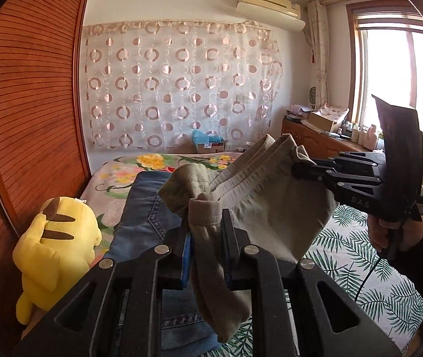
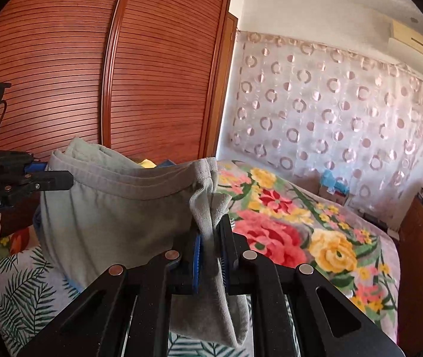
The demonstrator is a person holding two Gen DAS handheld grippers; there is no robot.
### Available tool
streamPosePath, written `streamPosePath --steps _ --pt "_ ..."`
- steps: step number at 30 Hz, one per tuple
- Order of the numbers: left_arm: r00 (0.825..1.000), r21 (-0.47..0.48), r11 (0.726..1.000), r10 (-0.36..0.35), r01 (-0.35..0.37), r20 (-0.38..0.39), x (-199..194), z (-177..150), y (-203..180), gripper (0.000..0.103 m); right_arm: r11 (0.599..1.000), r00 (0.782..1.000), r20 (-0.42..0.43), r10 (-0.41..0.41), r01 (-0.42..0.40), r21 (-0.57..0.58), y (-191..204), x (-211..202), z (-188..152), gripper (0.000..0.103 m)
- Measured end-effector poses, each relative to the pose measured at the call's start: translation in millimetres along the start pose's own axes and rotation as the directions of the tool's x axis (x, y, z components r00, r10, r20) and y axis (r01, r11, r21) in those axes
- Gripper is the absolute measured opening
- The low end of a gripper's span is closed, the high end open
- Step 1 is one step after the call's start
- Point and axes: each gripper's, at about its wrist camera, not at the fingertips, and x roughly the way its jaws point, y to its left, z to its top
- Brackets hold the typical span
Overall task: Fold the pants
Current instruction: 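Carry the pants onto the folded jeans stack and open both grippers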
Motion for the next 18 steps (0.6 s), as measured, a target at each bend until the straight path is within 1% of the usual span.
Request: streamPosePath --steps 7,10,12,18 --pt "0.999 -0.056 0.998 0.031 -0.031 -0.013 6.8 -10.9 21.6 0.018 0.999 1.0 -0.019 0.019 -0.02 -0.046 -5.7 42.0 7.9 0.011" --pt "0.998 -0.074 0.996 0.056 -0.057 -0.008 6.5 -16.3 24.8 0.018 0.997 0.999 -0.018 0.028 -0.029 -0.068 -4.3 57.5 15.9 0.011" --pt "0.999 -0.088 0.995 0.05 -0.05 -0.006 4.8 -20.7 26.4 0.018 0.996 0.999 -0.021 0.034 -0.035 -0.08 -2.0 63.9 18.1 0.011" --pt "0.997 -0.148 0.986 0.074 -0.075 -0.012 2.3 -31.5 34.9 0.018 0.989 0.997 -0.048 0.055 -0.061 -0.133 6.5 94.5 29.9 0.011"
